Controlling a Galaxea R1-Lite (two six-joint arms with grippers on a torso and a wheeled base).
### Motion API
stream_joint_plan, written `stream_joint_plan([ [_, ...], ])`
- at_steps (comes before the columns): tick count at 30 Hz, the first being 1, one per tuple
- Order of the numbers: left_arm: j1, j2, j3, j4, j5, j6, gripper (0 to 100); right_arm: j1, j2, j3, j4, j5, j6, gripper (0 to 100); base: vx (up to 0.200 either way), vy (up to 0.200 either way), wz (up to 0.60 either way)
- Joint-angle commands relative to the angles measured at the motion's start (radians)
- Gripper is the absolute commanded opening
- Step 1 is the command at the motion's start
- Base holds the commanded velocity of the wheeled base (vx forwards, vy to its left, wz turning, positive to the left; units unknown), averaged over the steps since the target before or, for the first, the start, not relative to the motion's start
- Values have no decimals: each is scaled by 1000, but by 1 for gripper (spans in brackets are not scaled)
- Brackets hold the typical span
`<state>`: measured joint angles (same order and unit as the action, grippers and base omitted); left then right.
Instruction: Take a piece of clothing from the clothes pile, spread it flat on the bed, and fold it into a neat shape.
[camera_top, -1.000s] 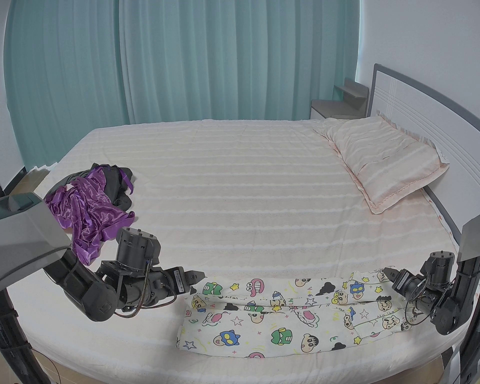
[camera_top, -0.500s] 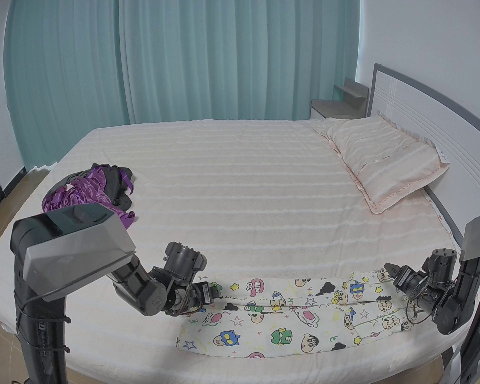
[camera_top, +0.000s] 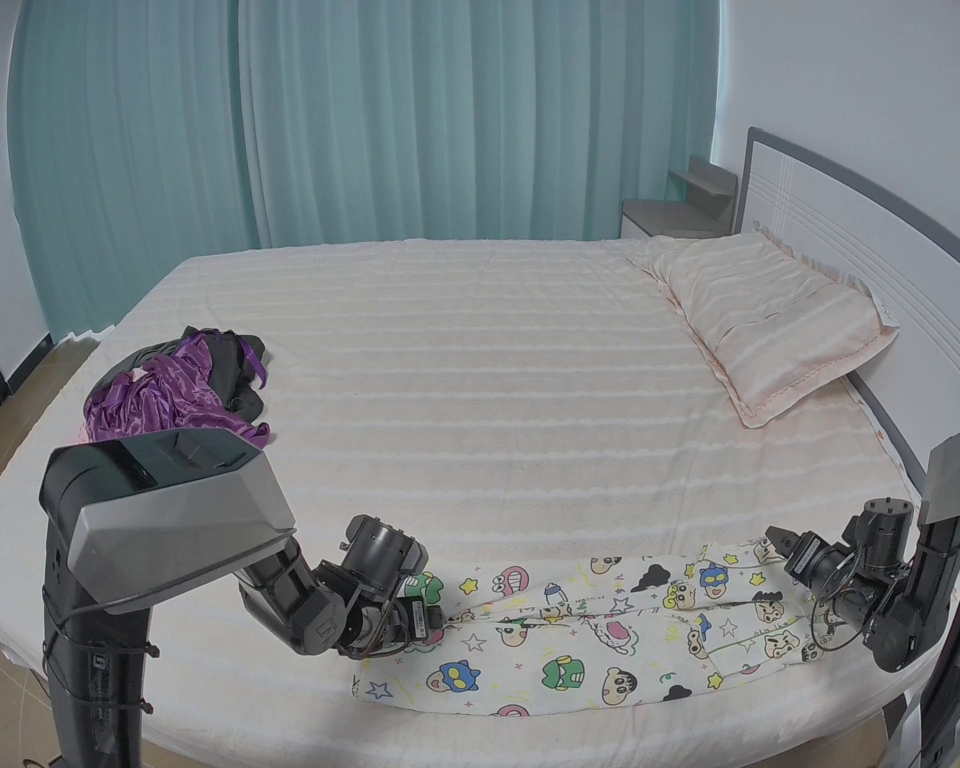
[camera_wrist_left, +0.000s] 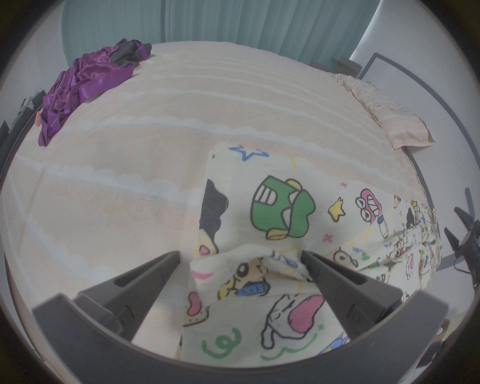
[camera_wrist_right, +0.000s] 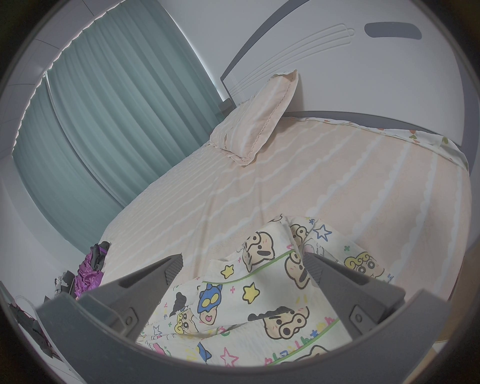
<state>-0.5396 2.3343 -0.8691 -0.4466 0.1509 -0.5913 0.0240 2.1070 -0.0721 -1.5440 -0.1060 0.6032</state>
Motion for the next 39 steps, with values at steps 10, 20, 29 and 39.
stream_joint_plan([
  [10,7,-6,-21,-17,-10,-9,100,-1,5,0,-1,0,0,100,0,0,0],
  [20,76,-121,-2,-17,-142,-105,100,-1,8,0,-1,3,0,100,0,0,0],
  [29,87,-102,24,-52,-237,-4,100,-1,7,0,-1,6,1,100,0,0,0],
  [39,89,-41,18,-43,-229,125,100,-1,7,-2,-1,6,13,100,0,0,0],
])
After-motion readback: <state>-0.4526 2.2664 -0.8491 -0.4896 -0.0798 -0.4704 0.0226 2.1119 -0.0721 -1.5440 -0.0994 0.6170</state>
